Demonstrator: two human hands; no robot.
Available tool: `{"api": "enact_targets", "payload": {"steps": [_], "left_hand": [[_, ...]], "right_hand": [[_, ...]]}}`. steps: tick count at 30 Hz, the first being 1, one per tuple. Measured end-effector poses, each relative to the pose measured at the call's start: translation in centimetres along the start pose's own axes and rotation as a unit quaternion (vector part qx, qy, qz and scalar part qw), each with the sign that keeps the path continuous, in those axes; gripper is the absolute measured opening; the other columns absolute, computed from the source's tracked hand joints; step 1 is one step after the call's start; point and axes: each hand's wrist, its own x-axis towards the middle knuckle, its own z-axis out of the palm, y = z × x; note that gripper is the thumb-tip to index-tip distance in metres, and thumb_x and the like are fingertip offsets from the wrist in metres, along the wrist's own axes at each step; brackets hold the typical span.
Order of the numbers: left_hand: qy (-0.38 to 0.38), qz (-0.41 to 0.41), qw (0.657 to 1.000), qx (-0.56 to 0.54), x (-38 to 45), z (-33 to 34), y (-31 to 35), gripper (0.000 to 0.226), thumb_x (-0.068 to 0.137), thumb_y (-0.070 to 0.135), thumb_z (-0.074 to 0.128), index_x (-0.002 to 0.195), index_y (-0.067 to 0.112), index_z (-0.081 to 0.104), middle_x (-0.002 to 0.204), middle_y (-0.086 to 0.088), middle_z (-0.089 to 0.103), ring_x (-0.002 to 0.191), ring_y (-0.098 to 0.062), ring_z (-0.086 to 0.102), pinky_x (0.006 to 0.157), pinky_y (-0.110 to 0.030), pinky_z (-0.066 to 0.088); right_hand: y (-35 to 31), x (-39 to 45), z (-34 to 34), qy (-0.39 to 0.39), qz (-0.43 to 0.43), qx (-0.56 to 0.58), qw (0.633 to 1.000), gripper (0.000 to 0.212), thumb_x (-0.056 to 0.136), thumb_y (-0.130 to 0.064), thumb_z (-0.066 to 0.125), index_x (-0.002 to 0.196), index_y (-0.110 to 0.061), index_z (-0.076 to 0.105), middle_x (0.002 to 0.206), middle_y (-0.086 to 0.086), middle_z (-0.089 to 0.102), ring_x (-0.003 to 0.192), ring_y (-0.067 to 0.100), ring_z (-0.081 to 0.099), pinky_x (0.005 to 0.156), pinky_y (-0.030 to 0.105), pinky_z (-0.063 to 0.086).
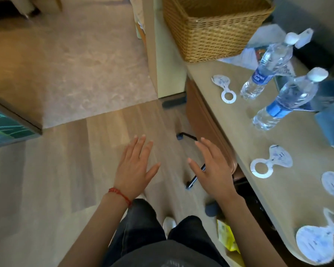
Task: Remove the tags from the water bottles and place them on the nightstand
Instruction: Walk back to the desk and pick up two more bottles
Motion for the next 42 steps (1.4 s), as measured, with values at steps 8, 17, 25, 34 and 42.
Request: {"api": "enact_targets", "payload": {"steps": [8,17,25,34,42], "left_hand": [[-0.054,0.154,0.986,-0.015,12.8,0.6,0.1,0.062,0.083,0.042,0.037,0.125,-0.003,0.048,0.134,-0.028,0.046,0.126,-0.045,0.04,0.101,-0.058,0.036],[-0.094,0.338,0.936,-0.032,26.5,-0.5,0.9,0.059,0.084,0.038,0.051,0.127,-0.001,0.048,0.137,-0.027,0.044,0.13,-0.043,0.036,0.104,-0.056,0.034],[-0.106,0.429,0.896,-0.047,32.2,0.4,3.7,0.058,0.086,0.039,0.05,0.125,-0.003,0.048,0.133,-0.029,0.046,0.125,-0.046,0.041,0.102,-0.056,0.037],[-0.102,0.453,0.878,-0.114,35.8,2.2,10.6,0.059,0.085,0.038,0.047,0.125,-0.005,0.047,0.134,-0.029,0.044,0.123,-0.046,0.042,0.1,-0.058,0.036],[-0.088,0.406,0.891,-0.184,38.1,2.7,14.2,0.065,0.082,0.029,0.057,0.134,-0.004,0.037,0.141,-0.024,0.038,0.133,-0.038,0.033,0.108,-0.051,0.031]], "right_hand": [[3.2,4.5,0.0,0.067,0.148,-0.014,0.987,0.048,0.087,-0.035,0.058,0.127,-0.009,0.052,0.136,0.013,0.05,0.124,0.03,0.049,0.101,0.039,0.038],[3.0,8.3,0.1,0.212,0.374,-0.008,0.903,0.05,0.084,-0.035,0.063,0.128,-0.015,0.052,0.138,0.006,0.047,0.124,0.025,0.048,0.089,0.033,0.044],[3.1,8.5,-0.5,0.309,0.476,-0.023,0.823,0.048,0.085,-0.033,0.062,0.129,-0.017,0.05,0.138,0.004,0.048,0.125,0.025,0.046,0.09,0.031,0.04],[7.5,9.2,-4.8,0.376,0.467,-0.026,0.8,0.053,0.085,-0.029,0.063,0.132,-0.013,0.046,0.137,0.006,0.049,0.125,0.023,0.047,0.093,0.019,0.034],[10.6,12.0,-7.4,0.41,0.447,0.039,0.794,0.072,0.08,-0.051,0.058,0.139,-0.016,0.034,0.14,0.002,0.046,0.124,0.017,0.044,0.092,0.013,0.03]]}}
